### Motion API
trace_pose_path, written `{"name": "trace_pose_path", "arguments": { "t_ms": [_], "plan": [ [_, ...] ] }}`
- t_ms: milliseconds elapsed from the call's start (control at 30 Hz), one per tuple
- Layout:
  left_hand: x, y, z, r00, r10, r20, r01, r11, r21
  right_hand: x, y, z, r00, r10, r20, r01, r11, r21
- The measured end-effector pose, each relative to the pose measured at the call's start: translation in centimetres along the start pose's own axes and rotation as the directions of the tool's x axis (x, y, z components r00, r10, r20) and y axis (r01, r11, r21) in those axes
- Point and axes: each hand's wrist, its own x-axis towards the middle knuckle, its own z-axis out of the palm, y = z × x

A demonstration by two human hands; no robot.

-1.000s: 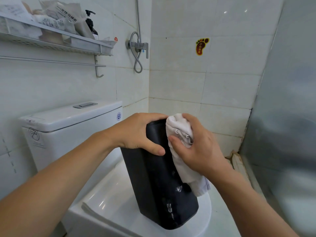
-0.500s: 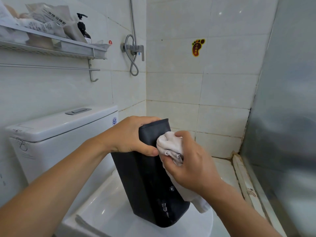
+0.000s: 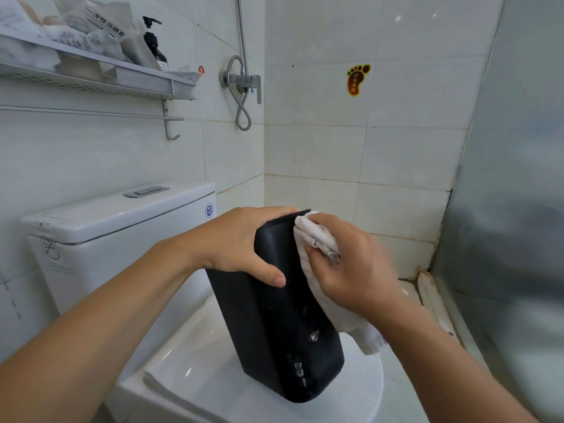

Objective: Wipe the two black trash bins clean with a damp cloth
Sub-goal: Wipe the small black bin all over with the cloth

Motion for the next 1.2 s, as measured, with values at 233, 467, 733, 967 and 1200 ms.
{"name": "trace_pose_path", "arguments": {
  "t_ms": [233, 467, 733, 967, 1200],
  "plan": [
    [0.1, 0.7, 0.5, 1.0, 0.008, -0.011, -0.008, 1.0, -0.023, -0.5, 0.6, -1.0, 1.0, 0.001, 0.007, -0.001, 1.0, -0.012],
    [0.1, 0.6, 0.7, 0.999, 0.039, -0.017, -0.039, 0.999, -0.012, -1.7, -1.4, -1.6, 0.976, -0.165, 0.142, 0.166, 0.986, 0.005],
    [0.8, 1.2, 1.2, 0.999, 0.052, -0.01, -0.051, 0.998, 0.037, -0.7, -0.1, -1.4, 0.997, -0.079, 0.014, 0.079, 0.996, -0.027],
    [0.6, 0.8, 1.3, 0.998, 0.039, -0.056, -0.039, 0.999, 0.004, -0.2, 1.7, -0.7, 0.995, 0.094, -0.035, -0.093, 0.995, 0.034],
    [0.7, 0.2, 1.0, 0.997, 0.033, -0.076, -0.034, 0.999, -0.016, -2.5, 0.3, 0.1, 0.998, -0.056, 0.041, 0.05, 0.989, 0.142]
  ]
}}
